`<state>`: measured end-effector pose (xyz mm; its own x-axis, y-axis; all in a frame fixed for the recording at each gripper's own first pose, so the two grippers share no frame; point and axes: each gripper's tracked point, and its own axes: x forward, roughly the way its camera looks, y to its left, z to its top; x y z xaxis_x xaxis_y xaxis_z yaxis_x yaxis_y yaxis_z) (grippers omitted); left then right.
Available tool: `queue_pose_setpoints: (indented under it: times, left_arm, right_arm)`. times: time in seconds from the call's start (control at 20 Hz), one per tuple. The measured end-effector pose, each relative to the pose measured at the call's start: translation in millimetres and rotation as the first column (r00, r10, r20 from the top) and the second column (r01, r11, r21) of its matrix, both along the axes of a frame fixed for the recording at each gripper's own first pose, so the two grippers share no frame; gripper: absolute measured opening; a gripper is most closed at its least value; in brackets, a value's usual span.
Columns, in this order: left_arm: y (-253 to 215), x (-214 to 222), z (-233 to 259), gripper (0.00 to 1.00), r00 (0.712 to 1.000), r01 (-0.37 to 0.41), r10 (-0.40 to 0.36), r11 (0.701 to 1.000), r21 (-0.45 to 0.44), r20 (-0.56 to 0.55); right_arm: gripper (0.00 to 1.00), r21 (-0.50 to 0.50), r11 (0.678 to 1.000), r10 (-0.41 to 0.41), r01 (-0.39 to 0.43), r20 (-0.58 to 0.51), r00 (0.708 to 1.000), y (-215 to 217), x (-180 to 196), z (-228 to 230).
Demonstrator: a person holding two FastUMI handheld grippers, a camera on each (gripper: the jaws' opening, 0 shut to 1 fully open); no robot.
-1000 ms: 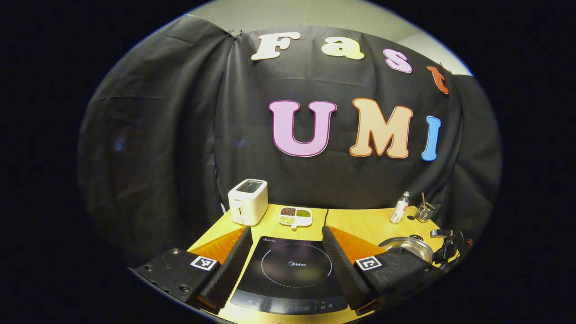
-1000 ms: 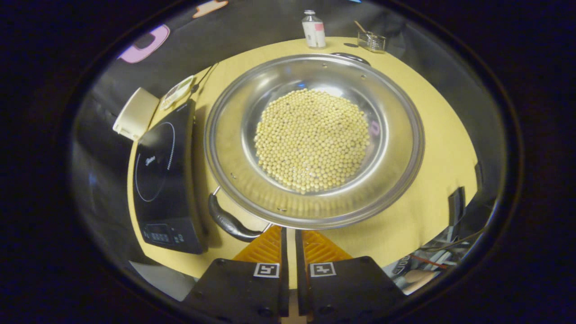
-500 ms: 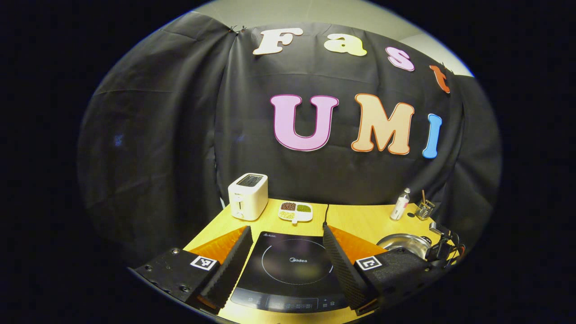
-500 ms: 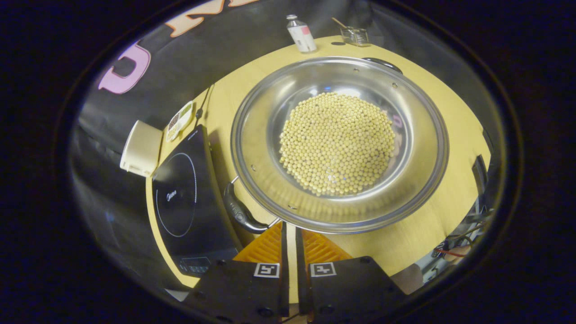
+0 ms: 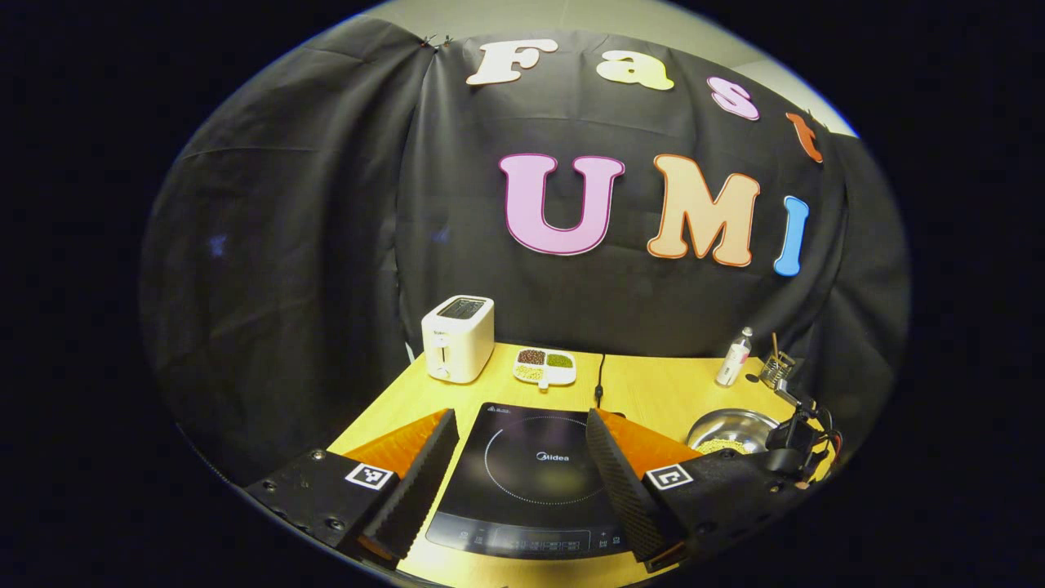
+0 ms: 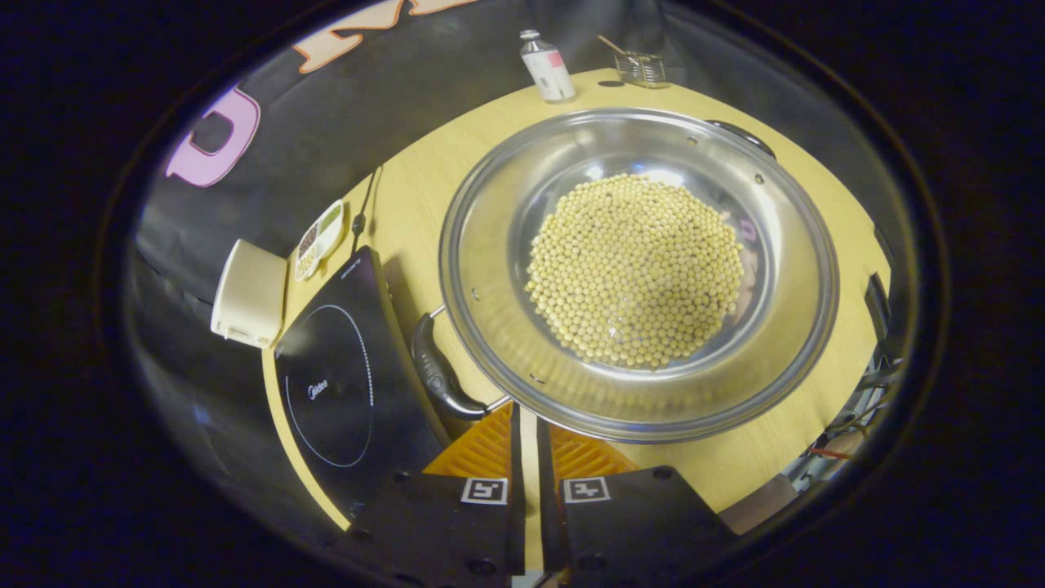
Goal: First push the handle of the pot to place it horizontally, then grasp the pot with both hands and set it on the induction cooktop.
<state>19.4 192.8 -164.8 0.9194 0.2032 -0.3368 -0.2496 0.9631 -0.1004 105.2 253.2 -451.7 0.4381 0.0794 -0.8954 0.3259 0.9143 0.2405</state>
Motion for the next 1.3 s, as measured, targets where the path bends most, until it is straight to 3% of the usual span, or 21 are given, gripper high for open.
queue_pose_setpoints:
  times: [0.4,0.45,0.5,0.55,0.6,0.65,0.7,0.75,0.8,0.9,0.95,1.0,1.1,1.25,1.3]
  left_arm:
    - [-0.4,-1.2,-12.7,0.97,1.0,0.005,-0.006,1.0,-0.019,-0.018]
    - [0.1,-0.6,-12.4,0.96,1.0,0.007,-0.007,1.0,-0.014,-0.019]
    - [-1.0,0.0,-13.0,0.97,1.0,0.01,-0.01,1.0,-0.011,-0.021]
    - [-2.8,1.1,-13.1,0.97,1.0,0.016,-0.016,1.0,-0.014,-0.022]
    - [-6.1,2.6,-15.0,0.97,0.999,0.025,-0.025,0.999,-0.02,-0.025]
    - [-9.9,4.0,-16.2,0.97,0.999,0.035,-0.036,0.999,-0.026,-0.028]
    - [-12.9,5.6,-17.5,0.97,0.998,0.047,-0.048,0.998,-0.03,-0.031]
    - [-16.3,7.1,-18.9,0.97,0.998,0.059,-0.06,0.998,-0.033,-0.034]
    - [-20.1,8.6,-20.0,0.97,0.997,0.072,-0.073,0.997,-0.035,-0.038]
    - [-26.2,12.4,-20.0,0.97,0.995,0.092,-0.094,0.995,-0.038,-0.043]
    - [-30.3,14.3,-19.1,0.97,0.993,0.105,-0.106,0.994,-0.039,-0.042]
    - [-34.6,15.8,-18.8,0.97,0.992,0.116,-0.117,0.993,-0.037,-0.04]
    - [-42.2,18.2,-18.0,0.97,0.99,0.134,-0.136,0.99,-0.033,-0.045]
    - [-57.5,21.3,-19.2,0.97,0.985,0.157,-0.159,0.987,-0.034,-0.063]
    - [-65.1,22.8,-21.0,0.97,0.983,0.169,-0.171,0.985,-0.042,-0.07]
  right_arm:
    - [0.1,-0.006,1.0,-0.023,0.023,-0.005,1.0,2.5,8.8,-6.7]
    - [0.0,0.002,1.0,-0.018,0.018,-0.008,1.0,3.4,8.2,-6.8]
    - [0.1,0.011,1.0,-0.009,0.009,-0.008,1.0,3.9,6.2,-3.3]
    - [0.1,0.021,1.0,-0.001,0.001,-0.008,1.0,3.4,3.7,0.6]
    - [0.22,0.055,0.998,0.022,-0.021,-0.003,1.0,8.1,2.1,5.8]
    - [0.18,0.067,0.997,0.051,-0.049,-0.017,0.999,7.5,-5.0,9.6]
    - [0.29,0.094,0.993,0.079,-0.076,-0.027,0.997,6.2,-12.1,15.3]
    - [0.24,0.111,0.989,0.104,-0.1,-0.034,0.994,3.1,-17.8,20.5]
    - [0.47,0.128,0.984,0.126,-0.121,-0.035,0.991,-2.2,-23.4,27.8]
    - [0.57,0.167,0.975,0.153,-0.147,-0.025,0.988,-15.2,-31.9,40.8]
    - [0.65,0.183,0.97,0.167,-0.162,-0.016,0.986,-22.5,-34.9,48.4]
    - [0.79,0.19,0.967,0.172,-0.167,-0.01,0.985,-31.8,-38.5,54.4]
    - [0.92,0.186,0.97,0.158,-0.157,0.009,0.987,-56.0,-38.5,63.7]
    - [0.92,0.158,0.976,0.145,-0.147,0.027,0.989,-98.2,-37.9,73.0]
    - [1.0,0.142,0.979,0.144,-0.148,0.036,0.989,-112.9,-36.0,76.5]
